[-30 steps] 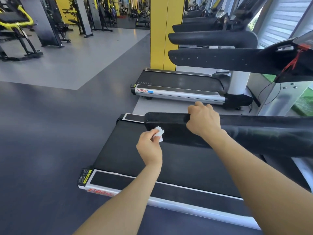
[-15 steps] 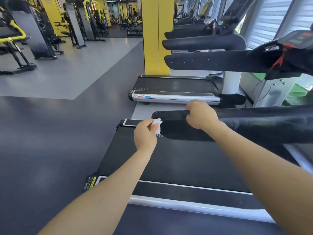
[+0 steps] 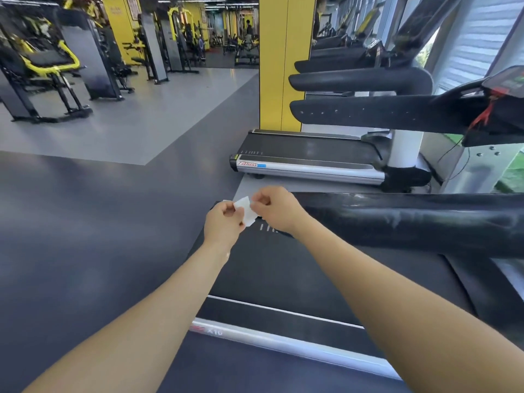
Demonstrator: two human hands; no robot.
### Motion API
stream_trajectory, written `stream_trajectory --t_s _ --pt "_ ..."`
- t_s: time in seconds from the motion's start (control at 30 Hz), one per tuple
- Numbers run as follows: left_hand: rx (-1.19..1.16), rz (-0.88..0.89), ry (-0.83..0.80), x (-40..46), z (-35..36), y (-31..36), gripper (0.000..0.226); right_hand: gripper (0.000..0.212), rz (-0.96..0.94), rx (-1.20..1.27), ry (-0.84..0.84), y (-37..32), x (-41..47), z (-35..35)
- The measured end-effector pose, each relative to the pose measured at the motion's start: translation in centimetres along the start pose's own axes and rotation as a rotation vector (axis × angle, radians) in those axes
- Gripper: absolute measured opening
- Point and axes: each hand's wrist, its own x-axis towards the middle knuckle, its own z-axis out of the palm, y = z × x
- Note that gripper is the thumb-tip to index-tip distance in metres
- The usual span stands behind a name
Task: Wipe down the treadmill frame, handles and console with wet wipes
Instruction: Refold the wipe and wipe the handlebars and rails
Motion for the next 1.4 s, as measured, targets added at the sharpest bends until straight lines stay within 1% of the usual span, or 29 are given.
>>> stream_trajectory --t_s 0.17,0.23,0.3,0.37,0.4,0.5,0.57,0.67,0.73,0.77,0.83,0.9,0.97,1.03,1.1,1.23,1.33,1.4 --pt "-0.067 -0.038 -0.077 0.9 -1.8 -0.3 0.016 0.026 0.023 0.087 -0.008 -0.4 1.0 2.1" --pt "-0.087 -0.032 -0.108 2.6 -2.7 -0.3 0.013 0.027 0.031 0.095 0.001 -0.9 2.2 2.6" --pt "-0.103 -0.013 -0.141 4.8 -3.7 -0.5 0.014 0.023 0.036 0.095 0.025 -1.6 4.0 3.3" --pt "-0.108 0.003 -0.175 7.1 -5.0 -0.8 0.017 0.014 0.041 0.076 0.039 -2.5 6.3 4.6" --pt "-0.109 0.006 -0.192 8.5 -5.8 -1.0 0.019 0.014 0.046 0.064 0.043 -3.0 7.7 5.5" --pt "-0.104 -0.013 -0.237 13.2 -9.4 -1.8 0.019 0.026 0.076 0.066 0.044 -4.6 11.9 9.0" --pt "-0.090 -0.019 -0.277 16.6 -12.5 -2.0 0.021 0.027 0.095 0.111 0.031 -6.2 15.0 11.6" --pt "-0.005 -0.014 -0.378 21.2 -16.9 -2.0 0.027 0.024 0.142 0.234 -0.016 -8.6 19.1 14.4" --pt "-0.036 -0.031 -0.505 24.3 -18.7 -1.6 0.034 0.021 0.158 0.307 -0.033 -9.8 21.2 15.4" --pt "-0.088 -0.075 -0.573 25.7 -19.0 -1.3 0.036 0.019 0.171 0.336 -0.027 -10.0 21.9 15.6" --pt "-0.192 -0.143 -0.703 27.6 -18.7 -1.0 0.036 0.013 0.198 0.377 0.006 -10.0 23.0 15.8" --pt "-0.235 -0.182 -0.771 29.2 -17.6 -1.1 0.036 0.011 0.238 0.377 0.060 -9.2 24.0 15.5" --pt "-0.271 -0.208 -0.765 30.9 -16.1 -1.3 0.033 0.013 0.291 0.364 0.138 -8.1 25.1 14.6" --pt "-0.285 -0.209 -0.741 32.7 -14.7 -1.3 0.023 0.015 0.335 0.382 0.193 -6.8 26.4 13.7" --pt "-0.246 -0.197 -0.721 34.3 -13.3 -1.0 0.015 0.015 0.369 0.395 0.226 -5.6 27.9 12.9" --pt "-0.165 -0.183 -0.712 38.1 -9.4 -0.9 0.014 0.012 0.398 0.387 0.254 -3.0 31.3 11.4" --pt "-0.076 -0.170 -0.740 41.4 -5.0 -0.7 0.010 0.012 0.428 0.393 0.288 0.2 34.5 9.4" --pt "-0.011 -0.140 -0.764 44.0 -1.0 -0.2 0.011 0.017 0.447 0.420 0.337 2.9 36.9 7.3"
